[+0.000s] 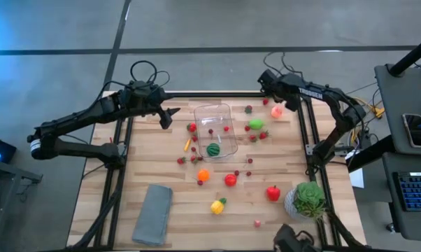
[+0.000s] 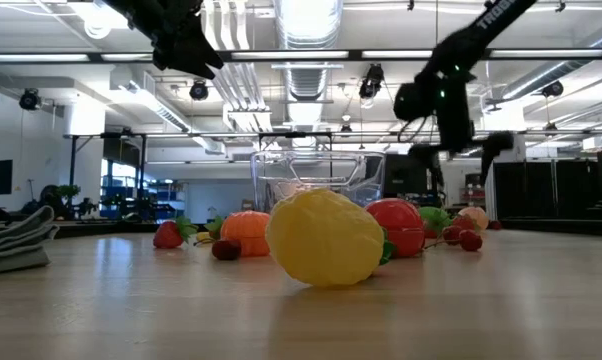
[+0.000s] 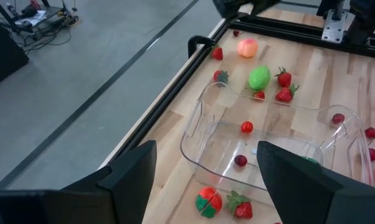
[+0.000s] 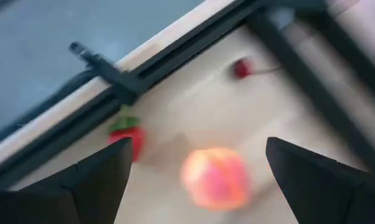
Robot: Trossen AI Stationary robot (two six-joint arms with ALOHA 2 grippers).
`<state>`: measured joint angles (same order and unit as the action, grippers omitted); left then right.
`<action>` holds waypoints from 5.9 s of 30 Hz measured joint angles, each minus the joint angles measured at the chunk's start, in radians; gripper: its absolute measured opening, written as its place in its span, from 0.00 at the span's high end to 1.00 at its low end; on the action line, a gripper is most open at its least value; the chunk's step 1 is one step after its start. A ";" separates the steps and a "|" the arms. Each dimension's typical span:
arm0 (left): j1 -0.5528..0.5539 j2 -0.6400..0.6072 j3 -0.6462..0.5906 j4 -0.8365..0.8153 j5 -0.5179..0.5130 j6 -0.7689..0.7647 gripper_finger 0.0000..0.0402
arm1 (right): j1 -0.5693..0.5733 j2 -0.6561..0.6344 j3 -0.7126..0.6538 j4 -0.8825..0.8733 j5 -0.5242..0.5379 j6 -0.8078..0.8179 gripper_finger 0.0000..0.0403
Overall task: Pick and placing Produce into tupperware
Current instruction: Put the pink peach into the transparent container
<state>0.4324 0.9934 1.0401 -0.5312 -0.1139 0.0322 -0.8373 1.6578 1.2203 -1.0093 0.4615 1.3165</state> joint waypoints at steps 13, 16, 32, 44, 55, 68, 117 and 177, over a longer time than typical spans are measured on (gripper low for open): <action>0.000 -0.008 0.000 0.000 0.001 0.001 0.35 | -0.141 0.205 0.342 -0.393 -0.191 -0.290 0.17; 0.000 -0.012 0.000 -0.001 0.004 0.001 0.35 | -0.145 0.308 0.433 -0.525 -0.203 -0.376 0.17; 0.000 -0.036 0.000 -0.010 0.005 0.002 0.35 | -0.217 0.506 0.514 -0.562 -0.189 -0.320 0.18; 0.000 -0.040 0.000 -0.010 0.005 0.002 0.35 | -0.265 0.497 0.471 -0.515 -0.151 -0.291 0.19; 0.000 -0.040 0.000 -0.012 0.005 0.002 0.35 | -0.278 0.496 0.399 -0.447 -0.173 -0.259 0.44; 0.000 -0.040 0.000 -0.036 0.005 0.002 0.35 | -0.268 0.448 0.382 -0.353 -0.312 -0.021 0.52; 0.000 0.140 0.086 -0.036 0.005 -0.133 0.35 | -0.169 0.207 0.084 -0.264 -0.268 1.455 0.52; 0.033 0.285 0.230 -0.082 0.067 0.010 0.35 | 0.128 -0.279 0.170 0.284 -0.338 -0.481 0.52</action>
<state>0.4656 1.2783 1.2701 -0.6132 -0.0473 0.0425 -0.7096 1.3791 1.3900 -0.7252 0.1240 0.8358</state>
